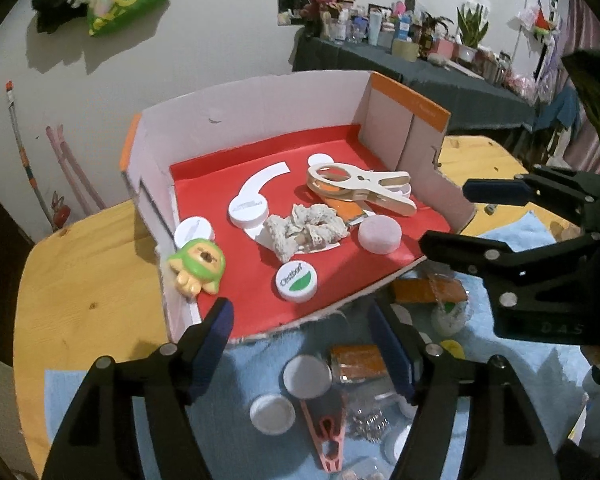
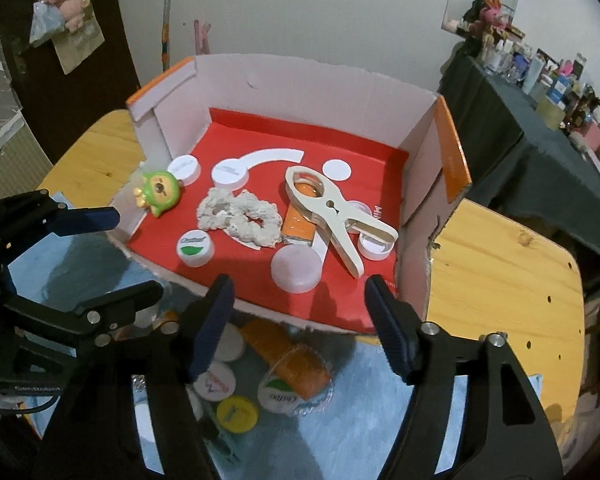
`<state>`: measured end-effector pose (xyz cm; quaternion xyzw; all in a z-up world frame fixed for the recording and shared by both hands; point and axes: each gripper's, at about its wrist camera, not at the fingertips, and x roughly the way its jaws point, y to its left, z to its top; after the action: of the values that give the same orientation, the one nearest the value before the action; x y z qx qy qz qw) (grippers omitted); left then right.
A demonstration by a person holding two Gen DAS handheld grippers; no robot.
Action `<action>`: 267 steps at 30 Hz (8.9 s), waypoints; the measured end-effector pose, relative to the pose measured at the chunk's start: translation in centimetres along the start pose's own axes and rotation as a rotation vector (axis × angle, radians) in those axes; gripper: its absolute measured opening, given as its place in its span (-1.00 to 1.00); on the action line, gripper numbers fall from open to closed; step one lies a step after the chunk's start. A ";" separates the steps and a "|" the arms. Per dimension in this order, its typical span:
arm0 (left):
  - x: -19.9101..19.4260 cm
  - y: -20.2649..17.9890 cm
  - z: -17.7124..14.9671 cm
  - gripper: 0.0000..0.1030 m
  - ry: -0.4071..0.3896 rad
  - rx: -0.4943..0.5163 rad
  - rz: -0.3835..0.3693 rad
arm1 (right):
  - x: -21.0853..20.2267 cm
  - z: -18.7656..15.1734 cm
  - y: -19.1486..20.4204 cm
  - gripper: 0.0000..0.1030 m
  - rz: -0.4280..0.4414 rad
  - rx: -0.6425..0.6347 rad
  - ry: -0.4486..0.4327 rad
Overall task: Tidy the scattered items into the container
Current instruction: 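Withdraw both open tools from the box back over the blue towel, then grasp the clear box of screws with left tool while right grasps green clip, then carry the clear screw box and green clip over the cardboard box, then lower the clear screw box and green clip toward the red box floor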
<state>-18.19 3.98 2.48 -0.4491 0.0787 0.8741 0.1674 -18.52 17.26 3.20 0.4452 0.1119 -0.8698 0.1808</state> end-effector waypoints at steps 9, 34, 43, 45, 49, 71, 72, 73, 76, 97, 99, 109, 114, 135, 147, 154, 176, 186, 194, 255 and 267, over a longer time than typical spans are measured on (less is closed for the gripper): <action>-2.3 -0.1 -2.0 0.56 -0.041 -0.033 -0.011 | -2.0 -1.9 1.3 0.34 0.020 -0.004 -0.040; -4.0 -0.4 -8.6 0.87 -0.075 -0.123 -0.086 | -2.5 -8.6 3.9 0.51 0.057 0.003 -0.047; -3.2 -0.8 -11.1 0.87 -0.038 -0.105 -0.101 | -0.8 -10.8 5.0 0.51 0.054 -0.024 -0.008; -3.0 -1.0 -11.5 0.87 -0.028 -0.094 -0.104 | -0.4 -11.1 5.2 0.51 0.051 -0.037 0.002; -2.4 -1.6 -12.2 0.87 -0.007 -0.073 -0.105 | 0.3 -11.5 5.3 0.51 0.041 -0.049 0.017; -0.7 -1.2 -12.7 0.85 0.045 -0.019 -0.014 | 1.6 -11.4 3.9 0.50 0.051 -0.042 0.045; -0.7 -1.1 -12.7 0.85 0.043 -0.017 0.005 | 1.6 -11.4 3.9 0.50 0.052 -0.043 0.045; -0.7 -0.9 -12.7 0.85 0.043 -0.016 0.018 | 1.6 -11.4 3.9 0.50 0.051 -0.044 0.045; -0.6 -0.2 -12.7 0.85 0.051 -0.035 0.018 | 1.6 -11.4 3.9 0.50 0.050 -0.048 0.043; -1.3 -2.2 -13.0 0.26 0.043 0.028 -0.060 | 1.5 -11.3 5.5 0.03 0.088 -0.138 -0.002; -1.4 -2.1 -13.0 0.17 0.043 0.027 -0.060 | 1.4 -11.4 5.5 0.00 0.086 -0.144 -0.006; -1.8 -2.1 -13.3 -0.13 0.034 0.029 -0.059 | 1.0 -11.7 5.5 -0.26 0.100 -0.155 -0.004; -1.9 -2.3 -13.3 -0.14 0.033 0.035 -0.065 | 0.8 -11.8 5.6 -0.40 0.103 -0.160 -0.003; -3.1 -2.2 -13.0 -0.14 -0.015 0.020 -0.066 | -1.0 -11.8 5.1 -0.58 0.123 -0.109 -0.041; -4.6 -2.1 -11.2 -0.14 -0.057 0.019 -0.074 | -3.0 -10.3 4.6 -0.58 0.114 -0.108 -0.075; -5.3 -1.9 -9.8 -0.14 -0.082 0.018 -0.075 | -3.9 -8.9 4.4 -0.58 0.099 -0.116 -0.102; -6.1 -0.2 -4.3 -0.14 -0.131 0.024 -0.051 | -4.8 -3.6 3.3 -0.58 0.079 -0.154 -0.142; -4.8 0.4 -1.5 -0.14 -0.123 0.037 -0.021 | -4.1 -1.2 2.1 -0.58 0.073 -0.146 -0.142; -2.0 1.1 0.3 -0.14 -0.078 0.032 -0.003 | -2.1 1.1 1.3 -0.58 0.063 -0.138 -0.112; 6.6 2.4 3.1 -0.13 0.178 0.064 0.015 | 8.4 3.2 0.2 -0.58 0.050 -0.132 0.104; 6.6 2.6 3.3 -0.14 0.209 0.037 -0.031 | 8.5 3.2 0.1 -0.58 0.052 -0.135 0.103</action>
<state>-25.21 4.03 -0.94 -0.5358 0.1048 0.8182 0.1800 -25.38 14.16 -1.87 0.4789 0.1678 -0.8313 0.2268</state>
